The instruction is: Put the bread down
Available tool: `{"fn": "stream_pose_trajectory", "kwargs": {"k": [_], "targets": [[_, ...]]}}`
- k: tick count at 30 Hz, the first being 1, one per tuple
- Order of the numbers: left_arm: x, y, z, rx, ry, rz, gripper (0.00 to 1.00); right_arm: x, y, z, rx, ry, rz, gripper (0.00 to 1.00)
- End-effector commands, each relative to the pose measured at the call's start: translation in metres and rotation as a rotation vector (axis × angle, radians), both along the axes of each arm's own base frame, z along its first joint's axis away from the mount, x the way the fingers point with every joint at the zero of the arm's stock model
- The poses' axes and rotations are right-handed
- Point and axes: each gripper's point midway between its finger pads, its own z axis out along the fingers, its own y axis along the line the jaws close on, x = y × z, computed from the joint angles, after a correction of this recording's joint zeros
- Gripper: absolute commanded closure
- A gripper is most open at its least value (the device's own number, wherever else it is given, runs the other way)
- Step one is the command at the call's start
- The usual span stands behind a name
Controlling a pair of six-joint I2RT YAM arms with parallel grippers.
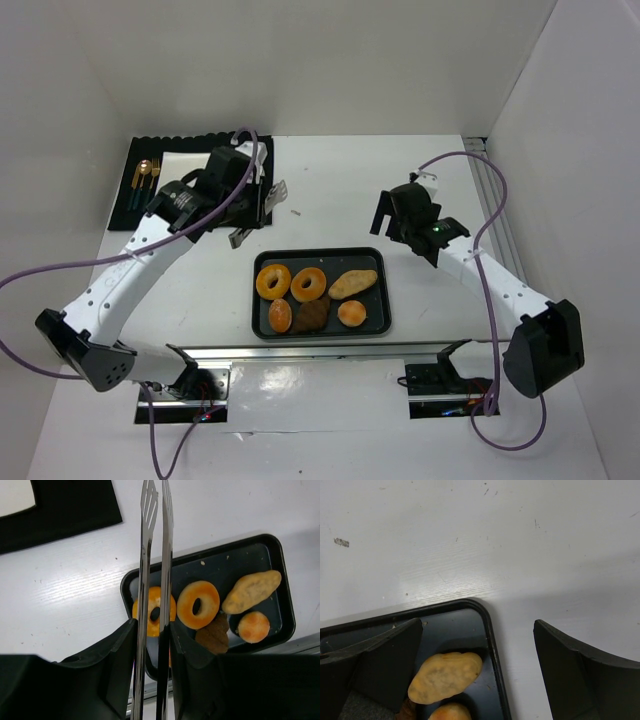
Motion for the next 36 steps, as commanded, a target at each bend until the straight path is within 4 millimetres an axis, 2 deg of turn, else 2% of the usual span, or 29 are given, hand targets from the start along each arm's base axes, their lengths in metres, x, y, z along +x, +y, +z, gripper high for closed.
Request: {"fn": "stream_pose_trajectory", "kwargs": {"k": [1, 7, 12, 20, 27, 33, 35, 36], "targets": [[-0.013, -0.003, -0.004, -0.022, 0.021, -0.028, 0.56, 0.006, 0.004, 0.031, 0.039, -0.087, -0.005, 0.01], [-0.018, 0.001, -0.010, -0.004, 0.037, -0.034, 0.53, 0.004, 0.003, 0.029, 0.034, -0.078, -0.005, 0.01], [-0.032, 0.002, -0.013, -0.011, 0.058, -0.059, 0.52, 0.004, 0.003, 0.032, 0.038, -0.086, -0.005, 0.01], [-0.068, 0.018, -0.039, 0.085, 0.177, -0.063, 0.52, 0.002, 0.000, 0.034, 0.026, -0.090, -0.006, 0.01], [-0.099, 0.016, -0.061, 0.166, 0.243, -0.116, 0.51, 0.002, 0.002, 0.033, 0.028, -0.079, 0.001, 0.01], [-0.111, 0.013, -0.072, 0.215, 0.254, -0.141, 0.51, 0.001, 0.001, 0.036, 0.024, -0.087, 0.007, 0.01], [-0.115, 0.013, -0.086, 0.266, 0.279, -0.147, 0.51, 0.001, 0.003, 0.036, 0.030, -0.084, 0.013, 0.01], [-0.115, 0.012, -0.086, 0.268, 0.274, -0.142, 0.51, 0.001, 0.003, 0.036, 0.030, -0.084, 0.013, 0.01]]}}
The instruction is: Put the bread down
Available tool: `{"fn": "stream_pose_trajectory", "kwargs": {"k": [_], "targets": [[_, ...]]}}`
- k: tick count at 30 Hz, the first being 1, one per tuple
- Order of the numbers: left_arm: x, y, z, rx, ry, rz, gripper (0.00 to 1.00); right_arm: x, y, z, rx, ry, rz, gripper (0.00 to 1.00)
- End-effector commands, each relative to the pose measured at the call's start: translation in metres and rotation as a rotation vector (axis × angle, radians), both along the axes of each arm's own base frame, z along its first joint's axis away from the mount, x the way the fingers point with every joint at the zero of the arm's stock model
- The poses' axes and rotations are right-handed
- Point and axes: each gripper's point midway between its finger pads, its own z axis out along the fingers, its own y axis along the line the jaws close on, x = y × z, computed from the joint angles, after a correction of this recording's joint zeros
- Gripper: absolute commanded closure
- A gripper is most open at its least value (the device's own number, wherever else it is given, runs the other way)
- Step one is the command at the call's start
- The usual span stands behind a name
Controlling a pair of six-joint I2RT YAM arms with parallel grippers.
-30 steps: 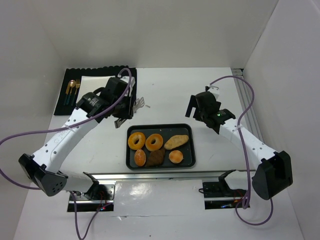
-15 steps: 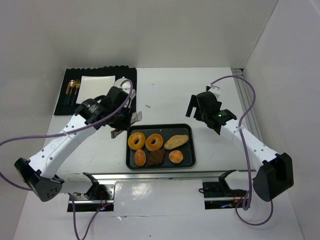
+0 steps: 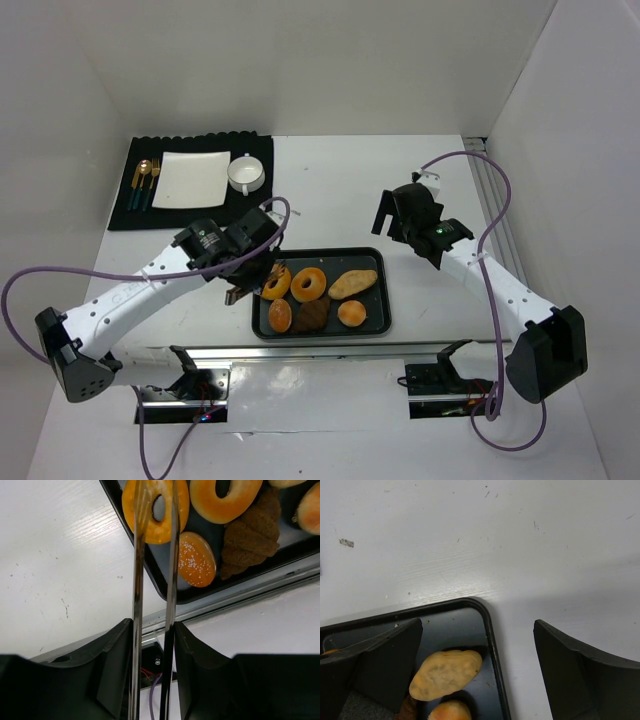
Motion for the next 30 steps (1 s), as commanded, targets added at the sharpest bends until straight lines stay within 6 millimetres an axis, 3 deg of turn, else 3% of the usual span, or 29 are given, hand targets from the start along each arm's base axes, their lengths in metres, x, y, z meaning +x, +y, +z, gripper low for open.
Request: {"fn": "stream_pose_trajectory", "kwargs": {"k": [1, 14, 20, 30], "targets": [[-0.005, 0.001, -0.008, 0.047, -0.011, 0.005, 0.49, 0.005, 0.005, 0.027, 0.024, -0.064, 0.011, 0.01], [-0.011, -0.015, -0.026, 0.127, -0.002, -0.054, 0.45, 0.005, 0.005, 0.027, 0.024, -0.064, 0.011, 0.01], [-0.010, -0.013, -0.030, 0.177, -0.012, -0.062, 0.45, 0.003, 0.006, 0.020, 0.021, -0.045, 0.018, 0.01], [-0.009, -0.013, -0.038, 0.206, -0.005, -0.068, 0.45, 0.005, 0.007, 0.024, 0.037, -0.063, 0.012, 0.01]]}}
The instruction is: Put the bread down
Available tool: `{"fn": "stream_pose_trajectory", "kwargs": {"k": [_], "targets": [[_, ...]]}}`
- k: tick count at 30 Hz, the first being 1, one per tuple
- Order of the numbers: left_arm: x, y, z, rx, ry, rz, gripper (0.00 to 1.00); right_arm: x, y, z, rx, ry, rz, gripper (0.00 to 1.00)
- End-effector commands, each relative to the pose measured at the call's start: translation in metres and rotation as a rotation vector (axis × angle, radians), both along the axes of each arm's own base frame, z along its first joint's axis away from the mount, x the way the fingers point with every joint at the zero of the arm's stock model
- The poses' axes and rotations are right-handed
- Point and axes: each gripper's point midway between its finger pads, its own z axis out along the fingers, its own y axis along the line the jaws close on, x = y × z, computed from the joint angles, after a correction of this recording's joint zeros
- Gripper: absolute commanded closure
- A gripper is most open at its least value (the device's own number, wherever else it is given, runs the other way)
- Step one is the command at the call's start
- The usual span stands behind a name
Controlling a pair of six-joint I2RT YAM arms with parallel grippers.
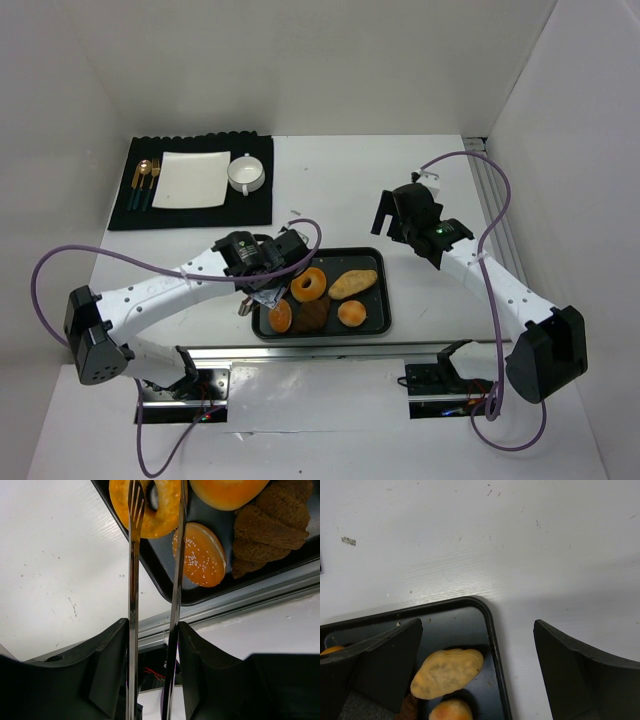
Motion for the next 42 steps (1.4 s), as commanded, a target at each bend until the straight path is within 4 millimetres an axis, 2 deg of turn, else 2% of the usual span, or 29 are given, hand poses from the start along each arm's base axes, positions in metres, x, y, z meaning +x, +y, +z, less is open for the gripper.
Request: {"fn": "stream_pose_trajectory", "kwargs": {"k": [1, 10, 17, 22, 23, 25, 28, 33, 36, 38, 41, 42], "targets": [[0.004, 0.003, -0.001, 0.033, -0.021, 0.007, 0.45, 0.005, 0.005, 0.025, 0.031, -0.065, 0.005, 0.01], [0.007, -0.003, -0.008, 0.042, -0.009, -0.013, 0.45, -0.001, 0.002, 0.021, 0.027, -0.057, 0.005, 0.01], [0.009, -0.005, -0.010, 0.050, -0.004, -0.014, 0.46, 0.003, 0.004, 0.024, 0.031, -0.065, 0.005, 0.01], [0.010, -0.010, -0.007, 0.038, -0.002, -0.024, 0.58, 0.002, 0.004, 0.024, 0.035, -0.074, 0.005, 0.01], [0.010, -0.009, -0.002, 0.031, -0.007, -0.024, 0.66, 0.002, 0.004, 0.024, 0.035, -0.074, 0.005, 0.01], [0.009, -0.009, 0.002, 0.021, -0.010, -0.013, 0.73, 0.002, 0.004, 0.024, 0.035, -0.074, 0.005, 0.01], [0.011, -0.012, 0.015, -0.012, -0.030, -0.003, 0.73, 0.002, 0.004, 0.024, 0.035, -0.074, 0.005, 0.01], [0.012, -0.010, 0.043, -0.060, -0.074, 0.035, 0.83, 0.002, 0.004, 0.024, 0.035, -0.074, 0.005, 0.01], [0.013, -0.007, 0.052, -0.060, -0.092, 0.067, 0.84, 0.004, 0.005, 0.025, 0.035, -0.074, 0.005, 0.01], [0.018, -0.001, 0.065, -0.060, -0.137, 0.124, 0.85, 0.004, 0.005, 0.025, 0.035, -0.074, 0.005, 0.01], [0.043, 0.016, 0.080, -0.074, -0.193, 0.271, 0.90, 0.006, 0.005, 0.027, 0.039, -0.082, 0.005, 0.01], [0.057, 0.026, 0.085, -0.090, -0.213, 0.327, 0.90, 0.006, 0.005, 0.027, 0.039, -0.082, 0.005, 0.01]]}}
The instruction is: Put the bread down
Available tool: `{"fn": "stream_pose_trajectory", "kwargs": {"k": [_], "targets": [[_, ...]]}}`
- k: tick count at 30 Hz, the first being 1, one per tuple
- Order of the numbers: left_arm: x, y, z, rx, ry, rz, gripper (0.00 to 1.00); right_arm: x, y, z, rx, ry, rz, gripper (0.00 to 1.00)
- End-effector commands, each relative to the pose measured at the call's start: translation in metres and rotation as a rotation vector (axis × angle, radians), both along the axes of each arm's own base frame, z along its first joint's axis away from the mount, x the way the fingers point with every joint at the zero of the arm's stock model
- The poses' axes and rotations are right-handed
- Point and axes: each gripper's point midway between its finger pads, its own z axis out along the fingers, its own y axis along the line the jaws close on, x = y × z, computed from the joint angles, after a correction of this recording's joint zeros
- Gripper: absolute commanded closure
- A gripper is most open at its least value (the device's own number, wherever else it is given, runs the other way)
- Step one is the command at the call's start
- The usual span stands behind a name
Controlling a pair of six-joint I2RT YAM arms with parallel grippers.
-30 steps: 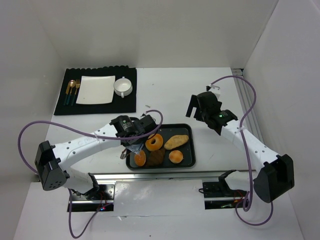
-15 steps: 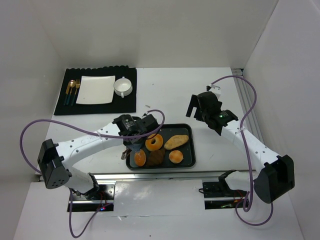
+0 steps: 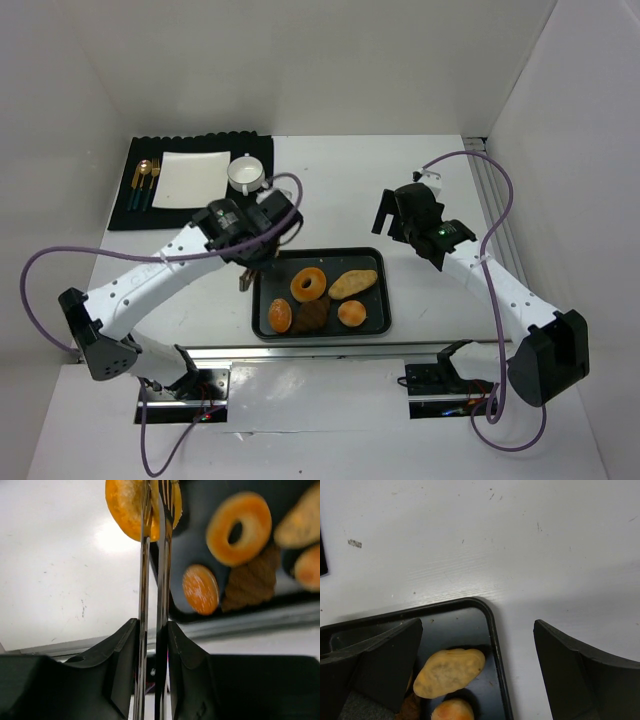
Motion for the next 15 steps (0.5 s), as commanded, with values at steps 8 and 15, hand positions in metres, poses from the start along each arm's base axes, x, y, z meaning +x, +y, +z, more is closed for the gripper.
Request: {"fn": "stream_pose_trajectory", "kwargs": {"k": [8, 15], "targets": [[0.146, 0.103, 0.059, -0.040, -0.315, 0.501, 0.90, 0.010, 0.008, 0.023, 0.024, -0.071, 0.022, 0.01], [0.247, 0.168, 0.046, -0.051, -0.376, 0.690, 0.90, 0.017, 0.015, 0.018, 0.033, -0.060, 0.038, 0.01]]}}
